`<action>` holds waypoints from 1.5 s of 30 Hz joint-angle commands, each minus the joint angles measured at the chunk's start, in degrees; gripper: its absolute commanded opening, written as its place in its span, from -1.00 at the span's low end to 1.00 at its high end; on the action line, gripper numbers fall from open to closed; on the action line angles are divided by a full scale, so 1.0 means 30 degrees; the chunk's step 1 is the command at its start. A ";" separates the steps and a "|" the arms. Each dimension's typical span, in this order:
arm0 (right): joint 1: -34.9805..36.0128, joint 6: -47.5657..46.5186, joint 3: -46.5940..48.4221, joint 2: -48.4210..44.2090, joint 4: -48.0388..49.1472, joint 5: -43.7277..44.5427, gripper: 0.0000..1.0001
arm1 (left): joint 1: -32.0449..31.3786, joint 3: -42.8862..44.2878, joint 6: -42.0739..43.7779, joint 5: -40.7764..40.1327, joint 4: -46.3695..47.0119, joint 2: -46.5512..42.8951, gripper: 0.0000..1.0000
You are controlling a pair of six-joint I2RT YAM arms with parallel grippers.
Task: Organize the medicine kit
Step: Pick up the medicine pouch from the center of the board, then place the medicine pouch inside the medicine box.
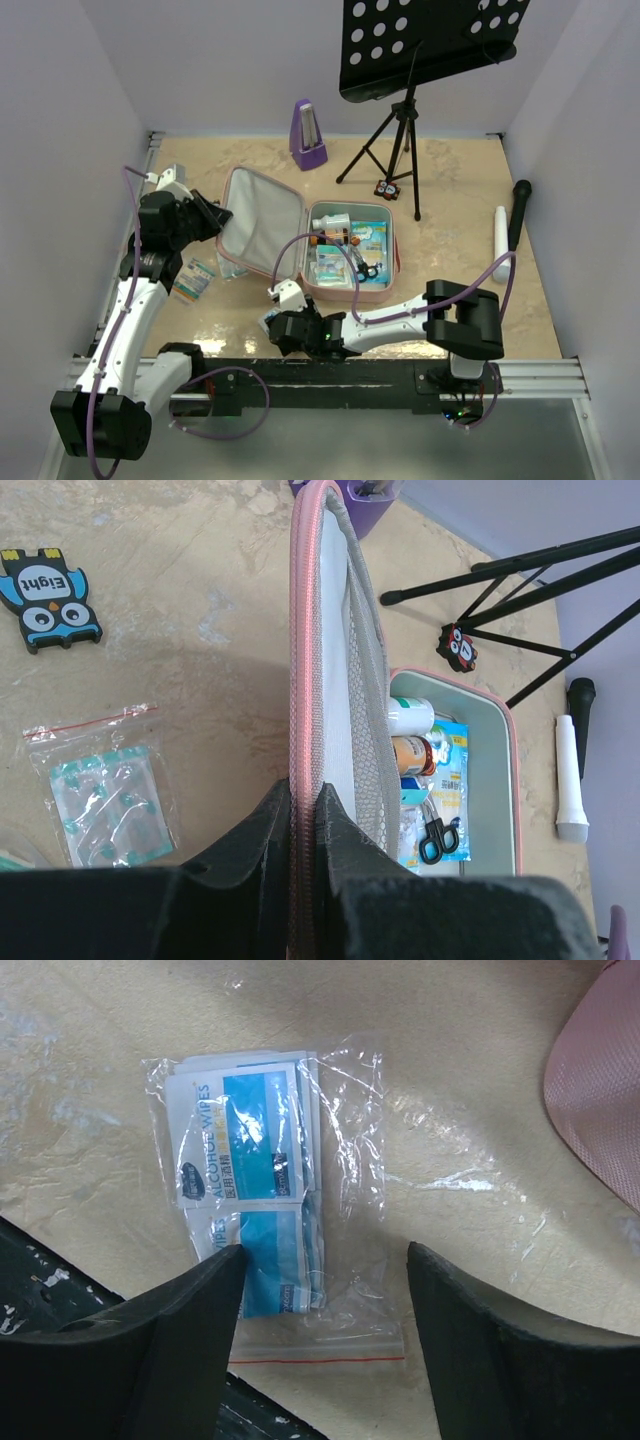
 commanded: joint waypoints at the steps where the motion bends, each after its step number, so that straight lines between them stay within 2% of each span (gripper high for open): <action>1: -0.0005 0.0390 0.0036 0.0805 -0.0609 -0.0099 0.32 | 0.0057 0.0071 0.0056 -0.0104 0.0735 -0.0371 -1.00; 4: -0.0005 0.0448 -0.0403 0.0690 -0.0052 -0.0774 0.02 | 0.0057 0.0013 0.0144 -0.0191 0.0618 -0.0458 -1.00; 12: 0.0083 0.0244 -0.0551 -0.0977 -0.0224 -0.0513 -0.62 | 0.0028 -0.0163 -0.0031 -0.0045 0.0676 -0.0546 -1.00; 15: 0.0462 -0.0077 0.0032 -0.2294 -0.1130 -0.0279 -0.98 | 0.0057 -0.0105 -0.0061 -0.0103 0.0706 -0.0517 -1.00; 20: 0.1722 -0.1045 0.1614 -0.5252 -0.3152 0.0074 -1.00 | 0.0057 0.0159 -0.0002 -0.0192 0.0794 -0.0313 -1.00; 25: 0.1782 -0.1484 0.2845 -0.8530 -0.4910 -0.0337 -1.00 | 0.0057 0.0218 -0.0119 -0.0367 0.1027 -0.0224 -1.00; 28: 0.1724 -0.1834 0.3928 -1.0380 -0.5557 0.0509 -1.00 | 0.0057 0.0188 -0.0148 -0.0338 0.1116 -0.0195 -1.00; 30: 0.1433 -0.2449 0.5243 -1.0649 -0.6054 0.2291 -1.00 | 0.0057 0.0130 -0.0003 -0.0221 0.1028 -0.0340 -1.00; 36: -0.2226 -0.3798 0.8731 -0.7025 -0.5910 0.4465 -1.00 | 0.0028 -0.0777 0.0028 0.0423 0.1612 -0.1511 -1.00; 40: -0.3196 -0.4883 1.1686 -0.3568 -0.6521 0.7043 -1.00 | 0.0028 -0.0574 -0.0177 0.0804 0.1643 -0.1836 -1.00; 42: -0.3489 -0.5321 1.2717 -0.2392 -0.6147 0.6989 -1.00 | 0.0028 -0.0398 -0.0294 0.1126 0.1731 -0.1690 -1.00; 45: -0.4104 -0.5879 1.3042 -0.1948 -0.4450 0.5380 -1.00 | -0.0002 -0.0339 -0.0470 0.1448 0.1965 -0.1630 -1.00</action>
